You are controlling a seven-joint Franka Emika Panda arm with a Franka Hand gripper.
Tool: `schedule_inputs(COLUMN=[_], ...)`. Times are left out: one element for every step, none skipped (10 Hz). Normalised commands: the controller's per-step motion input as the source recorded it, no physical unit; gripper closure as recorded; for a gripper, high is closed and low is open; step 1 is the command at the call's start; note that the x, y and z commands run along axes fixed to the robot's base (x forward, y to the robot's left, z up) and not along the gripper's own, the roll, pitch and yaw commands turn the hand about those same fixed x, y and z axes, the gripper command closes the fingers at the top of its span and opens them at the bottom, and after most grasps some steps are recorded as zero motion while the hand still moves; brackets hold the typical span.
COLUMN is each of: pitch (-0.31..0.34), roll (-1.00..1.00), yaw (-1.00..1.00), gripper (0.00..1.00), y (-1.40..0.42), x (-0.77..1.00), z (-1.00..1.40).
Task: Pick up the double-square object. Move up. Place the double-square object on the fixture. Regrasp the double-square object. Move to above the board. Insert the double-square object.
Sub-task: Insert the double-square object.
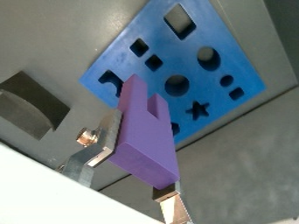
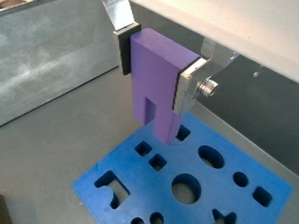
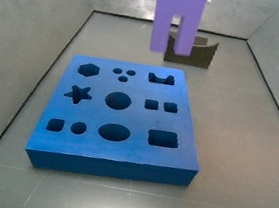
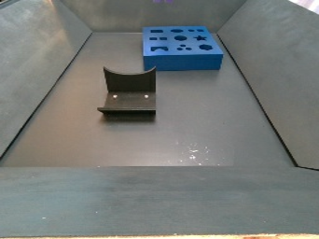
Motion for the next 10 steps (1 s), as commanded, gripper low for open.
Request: schedule_inputs(pitch=[0.000, 0.000, 0.000, 0.000, 0.000, 0.000, 0.000, 0.000, 0.000, -0.103], roll=[0.00, 0.00, 0.00, 0.22, 0.24, 0.36, 0.42, 0.00, 0.01, 0.08], yaw=[0.12, 0.12, 0.12, 0.13, 0.16, 0.21, 0.25, 0.12, 0.00, 0.00], gripper=[1.00, 1.00, 1.00, 1.00, 1.00, 1.00, 1.00, 1.00, 1.00, 1.00], y=[-0.06, -0.06, -0.04, -0.12, -0.07, -0.05, -0.08, 0.00, -0.02, 0.00], x=[0.42, 0.40, 0.37, 0.35, 0.27, 0.09, 0.00, -0.01, 0.00, 0.00], z=[-0.41, -0.39, -0.39, -0.36, -0.39, -0.48, -0.51, -0.06, 0.00, -0.19])
